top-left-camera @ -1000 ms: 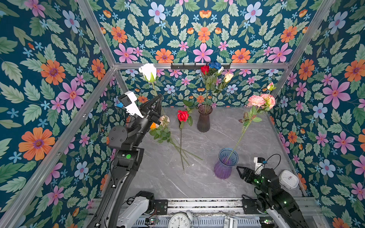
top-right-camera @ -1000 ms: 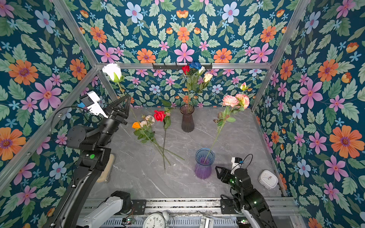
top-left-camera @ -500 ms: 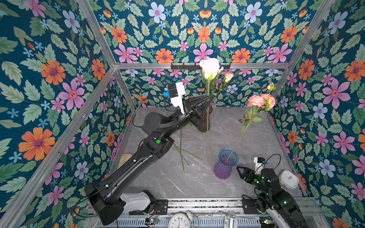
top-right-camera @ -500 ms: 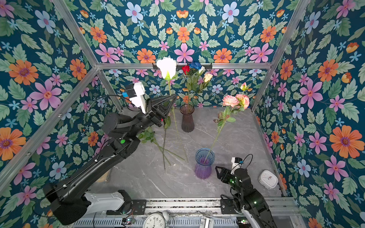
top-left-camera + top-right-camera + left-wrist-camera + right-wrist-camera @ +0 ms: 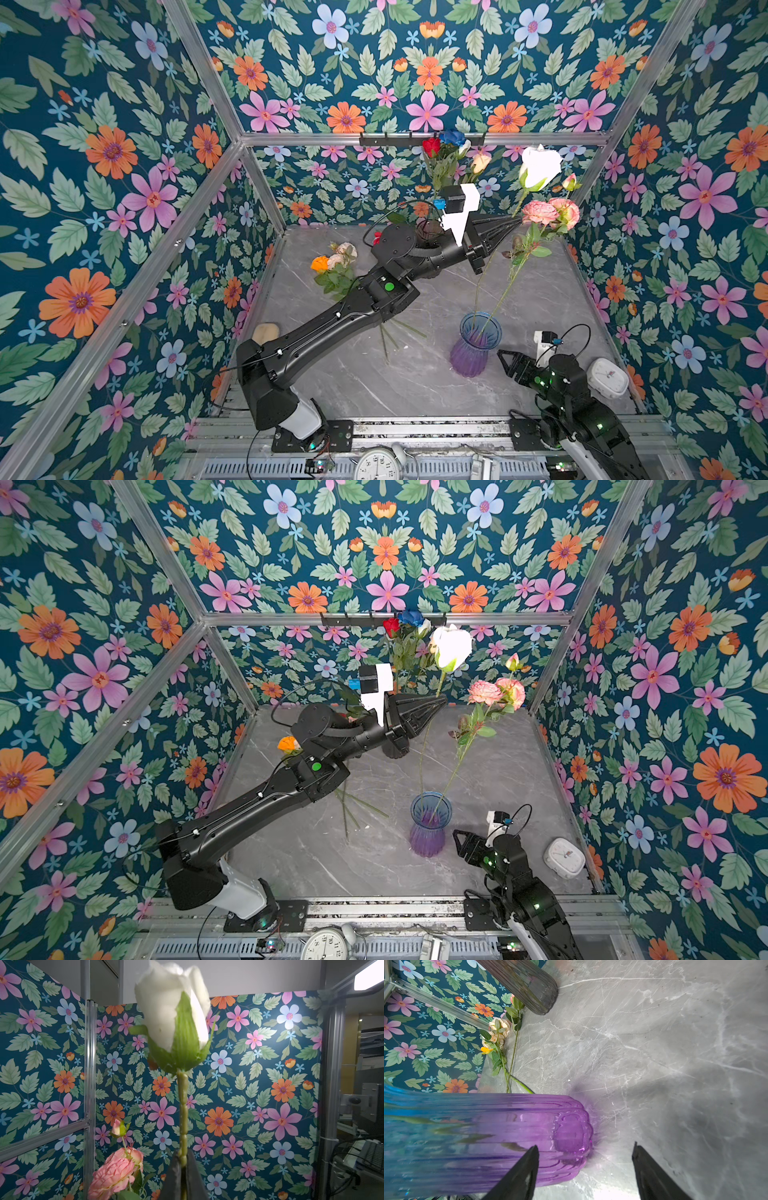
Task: Arrange flowers in a vase
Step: Place the flower in the vase.
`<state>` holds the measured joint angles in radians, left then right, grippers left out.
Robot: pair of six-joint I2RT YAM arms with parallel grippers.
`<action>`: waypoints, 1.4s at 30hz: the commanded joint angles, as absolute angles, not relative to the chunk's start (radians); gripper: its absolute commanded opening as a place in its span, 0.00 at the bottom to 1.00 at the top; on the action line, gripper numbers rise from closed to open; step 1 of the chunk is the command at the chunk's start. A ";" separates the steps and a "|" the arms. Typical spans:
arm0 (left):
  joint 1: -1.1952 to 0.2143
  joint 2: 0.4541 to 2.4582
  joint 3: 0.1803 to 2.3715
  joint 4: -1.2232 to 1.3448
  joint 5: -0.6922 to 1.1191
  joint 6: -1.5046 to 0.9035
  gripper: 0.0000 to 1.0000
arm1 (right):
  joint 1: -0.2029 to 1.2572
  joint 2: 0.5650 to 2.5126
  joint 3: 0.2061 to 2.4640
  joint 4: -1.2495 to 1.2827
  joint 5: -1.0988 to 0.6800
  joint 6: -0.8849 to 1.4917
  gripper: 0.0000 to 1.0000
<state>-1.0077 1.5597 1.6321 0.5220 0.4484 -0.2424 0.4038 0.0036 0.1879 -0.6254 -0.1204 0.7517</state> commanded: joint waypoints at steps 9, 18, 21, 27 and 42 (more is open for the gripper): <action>-1.022 1.552 1.498 0.552 0.399 -0.188 0.00 | 0.404 0.002 0.187 -0.591 -0.132 0.738 0.73; -1.022 1.496 1.279 0.669 0.359 -0.240 0.46 | 0.405 0.003 0.184 -0.585 -0.137 0.735 0.73; -1.020 1.450 1.257 0.621 0.323 -0.204 0.52 | 0.405 0.004 0.184 -0.584 -0.135 0.734 0.73; -1.016 1.246 1.091 0.513 0.131 -0.107 0.53 | 0.405 0.003 0.182 -0.586 -0.134 0.735 0.73; -0.831 0.964 0.686 0.175 -0.450 -0.243 0.34 | 0.405 0.054 0.184 -0.558 -0.126 0.741 0.73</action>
<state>-0.8917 0.9207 0.6800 0.3397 -0.3336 -0.1593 0.4038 0.0521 0.1860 -0.5987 -0.1276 0.7437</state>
